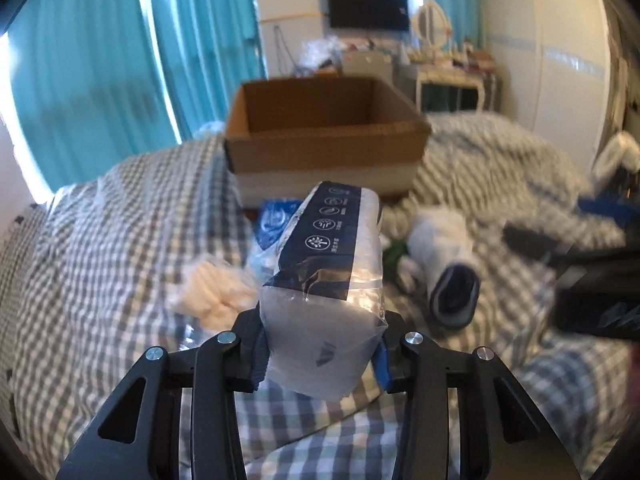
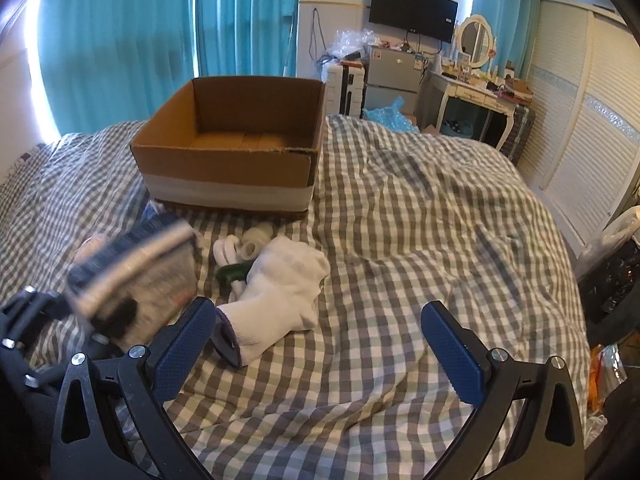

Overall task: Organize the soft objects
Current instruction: 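Grasp the wrapped tissue pack with the left tool while the right tool grasps the white sock, then carry the tissue pack and sock into the cardboard box and release both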

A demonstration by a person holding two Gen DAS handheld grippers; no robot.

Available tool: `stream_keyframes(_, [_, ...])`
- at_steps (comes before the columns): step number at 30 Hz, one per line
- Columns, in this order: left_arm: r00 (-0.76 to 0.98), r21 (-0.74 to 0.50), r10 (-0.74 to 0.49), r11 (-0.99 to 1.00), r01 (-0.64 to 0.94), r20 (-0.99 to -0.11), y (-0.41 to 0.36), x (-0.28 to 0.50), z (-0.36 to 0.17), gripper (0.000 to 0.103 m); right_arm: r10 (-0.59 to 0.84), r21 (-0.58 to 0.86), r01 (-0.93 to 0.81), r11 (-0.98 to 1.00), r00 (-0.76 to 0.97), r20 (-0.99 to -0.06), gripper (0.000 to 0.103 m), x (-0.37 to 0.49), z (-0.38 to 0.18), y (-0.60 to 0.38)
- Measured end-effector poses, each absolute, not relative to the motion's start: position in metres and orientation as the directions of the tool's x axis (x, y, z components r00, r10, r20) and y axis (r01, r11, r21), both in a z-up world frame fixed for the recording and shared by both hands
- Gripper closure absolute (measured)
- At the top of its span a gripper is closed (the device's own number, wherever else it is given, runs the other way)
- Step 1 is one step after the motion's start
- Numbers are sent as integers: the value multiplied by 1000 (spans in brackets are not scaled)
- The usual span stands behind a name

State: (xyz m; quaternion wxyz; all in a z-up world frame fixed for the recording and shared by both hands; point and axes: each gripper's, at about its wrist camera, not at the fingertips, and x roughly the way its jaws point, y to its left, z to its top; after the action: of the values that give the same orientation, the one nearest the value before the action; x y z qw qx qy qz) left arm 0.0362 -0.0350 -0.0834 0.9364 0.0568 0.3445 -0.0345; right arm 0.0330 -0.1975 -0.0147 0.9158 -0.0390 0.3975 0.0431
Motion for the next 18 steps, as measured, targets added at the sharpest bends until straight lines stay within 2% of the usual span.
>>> stream_keyframes(5, [814, 26, -28, 998, 52, -580, -10, 32, -51, 63, 122, 27, -160, 987, 617, -777, 0, 47, -29, -189])
stream_keyframes(11, [798, 1, 13, 1000, -16, -603, 12, 41, -56, 63, 130, -4, -230, 973, 567, -814, 0, 67, -54, -160])
stream_keyframes(12, [794, -1, 18, 1000, -23, -608, 14, 41, -57, 63, 133, -3, -235, 972, 561, -817, 3, 70, -58, -156])
stream_keyframes(13, [792, -2, 22, 1000, -30, -611, 16, 42, -58, 63, 138, 3, -236, 972, 557, -819, 7, 72, -60, -154])
stream_keyframes(16, [789, -7, 25, 999, -37, -613, 20, 41, -60, 63, 150, 24, -240, 970, 524, -838, 33, 81, -74, -148])
stream_keyframes(17, [789, -7, 26, 999, -38, -614, 20, 41, -59, 63, 142, 17, -237, 971, 522, -841, 54, 82, -77, -149])
stream_keyframes(18, [789, -9, 24, 999, -38, -614, 20, 40, -59, 63, 131, 5, -233, 973, 527, -839, 69, 81, -77, -151])
